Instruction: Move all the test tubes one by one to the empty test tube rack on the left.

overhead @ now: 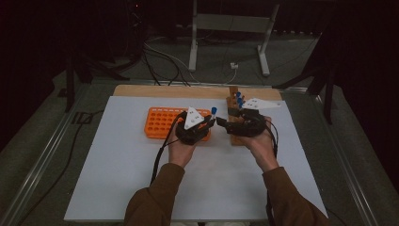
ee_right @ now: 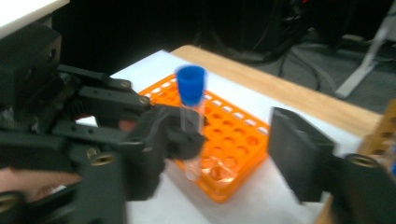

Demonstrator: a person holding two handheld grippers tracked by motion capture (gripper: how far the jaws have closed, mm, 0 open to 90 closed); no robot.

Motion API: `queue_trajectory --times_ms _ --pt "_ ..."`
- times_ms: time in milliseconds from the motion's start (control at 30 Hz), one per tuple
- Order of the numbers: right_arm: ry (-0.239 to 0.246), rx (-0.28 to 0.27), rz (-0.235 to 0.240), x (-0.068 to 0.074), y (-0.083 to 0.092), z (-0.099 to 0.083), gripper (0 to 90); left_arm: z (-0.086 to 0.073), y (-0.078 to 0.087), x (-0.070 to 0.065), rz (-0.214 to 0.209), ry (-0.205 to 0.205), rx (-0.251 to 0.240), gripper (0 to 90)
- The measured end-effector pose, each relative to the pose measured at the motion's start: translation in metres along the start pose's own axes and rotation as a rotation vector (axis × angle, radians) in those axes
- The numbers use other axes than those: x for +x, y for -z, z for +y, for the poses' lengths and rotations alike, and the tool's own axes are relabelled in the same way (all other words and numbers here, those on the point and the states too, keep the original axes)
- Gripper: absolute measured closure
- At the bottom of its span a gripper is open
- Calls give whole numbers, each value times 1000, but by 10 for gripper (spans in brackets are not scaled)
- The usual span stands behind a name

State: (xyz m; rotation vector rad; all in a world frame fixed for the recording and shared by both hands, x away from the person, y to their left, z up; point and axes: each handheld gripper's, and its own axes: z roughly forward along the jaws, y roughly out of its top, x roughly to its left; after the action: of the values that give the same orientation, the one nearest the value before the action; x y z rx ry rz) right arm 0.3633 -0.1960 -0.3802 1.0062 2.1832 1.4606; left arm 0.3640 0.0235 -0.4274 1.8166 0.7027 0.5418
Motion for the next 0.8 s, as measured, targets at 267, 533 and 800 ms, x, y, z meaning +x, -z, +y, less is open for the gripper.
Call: queue_trajectory --times_ms 267,533,800 --pt "9 -30 -50 -7 21 -19 150 -4 -5 10 28 33 -11 784" --pt "5 -36 -80 -12 41 -51 15 -11 -15 13 51 69 -4 784" --pt "13 -42 -117 -15 58 -71 0 -24 -27 13 67 85 25 784"
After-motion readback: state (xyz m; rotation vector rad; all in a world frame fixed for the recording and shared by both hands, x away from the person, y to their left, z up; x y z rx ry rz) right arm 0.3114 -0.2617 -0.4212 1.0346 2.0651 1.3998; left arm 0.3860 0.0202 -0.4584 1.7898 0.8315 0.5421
